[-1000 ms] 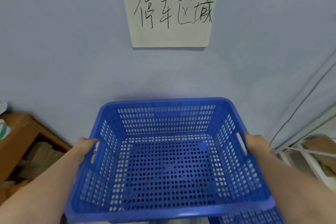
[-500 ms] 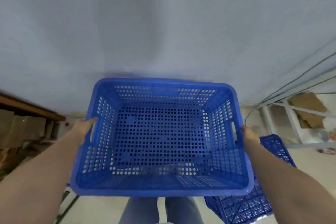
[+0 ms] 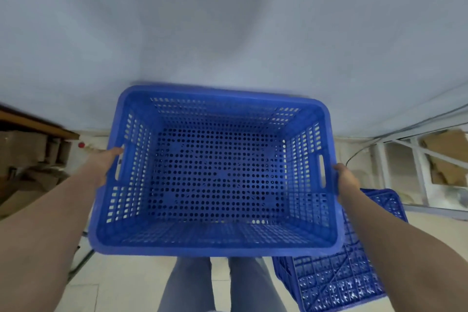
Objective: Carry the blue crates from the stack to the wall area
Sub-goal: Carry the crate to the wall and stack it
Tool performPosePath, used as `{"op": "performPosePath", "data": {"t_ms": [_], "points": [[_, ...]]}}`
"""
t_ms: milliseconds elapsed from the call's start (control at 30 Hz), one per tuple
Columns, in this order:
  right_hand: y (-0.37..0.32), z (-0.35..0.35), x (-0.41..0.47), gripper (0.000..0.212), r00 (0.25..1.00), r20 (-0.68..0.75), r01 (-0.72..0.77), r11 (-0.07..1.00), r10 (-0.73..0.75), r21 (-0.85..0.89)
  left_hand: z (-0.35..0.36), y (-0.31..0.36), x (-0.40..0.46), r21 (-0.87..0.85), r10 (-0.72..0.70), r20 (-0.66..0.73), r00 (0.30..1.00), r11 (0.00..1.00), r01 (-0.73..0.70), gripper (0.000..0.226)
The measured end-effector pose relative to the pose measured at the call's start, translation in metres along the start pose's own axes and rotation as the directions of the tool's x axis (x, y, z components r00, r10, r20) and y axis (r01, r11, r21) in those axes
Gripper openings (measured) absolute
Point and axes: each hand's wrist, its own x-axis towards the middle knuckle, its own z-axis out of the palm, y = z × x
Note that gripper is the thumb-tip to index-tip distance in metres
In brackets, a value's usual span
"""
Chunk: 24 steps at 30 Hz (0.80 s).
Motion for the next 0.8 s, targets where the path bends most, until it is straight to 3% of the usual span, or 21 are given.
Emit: {"op": "performPosePath", "data": {"t_ms": [100,267,367,467,600,800], "points": [[-0.009,0.014,-0.007,0.049,1.0,0.013,0.009,1.0,-0.009,-0.001,0.003,-0.002,0.019,0.008,-0.023,-0.017,1.0,1.0,0.023,0.052],[-0.002,0.033,0.04,0.062,0.999,0.035,0.001,0.999,0.0,-0.038,0.017,-0.013,0.034,0.094,-0.008,-0.079,0.997,0.995,0.016,0.063],[-0.002,0.044,0.045,0.054,1.0,0.013,-0.003,0.996,0.005,-0.093,0.025,-0.011,0.041,0.092,0.021,-0.09,0.996,0.996,-0.012,0.075],[0.001,0.048,0.031,0.03,0.993,-0.042,0.095,0.954,-0.111,-0.283,0.032,-0.008,0.036,0.105,0.065,-0.121,0.991,0.993,-0.053,0.064],[0.009,0.045,0.031,0.036,0.96,-0.012,0.233,0.827,-0.278,-0.512,0.031,-0.018,0.027,0.187,0.143,-0.175,0.974,0.976,-0.11,0.05],[0.008,0.041,0.03,0.033,0.952,0.074,0.27,0.702,-0.296,-0.659,0.02,-0.018,0.023,0.191,0.144,-0.168,0.975,0.975,-0.111,0.049]]}}
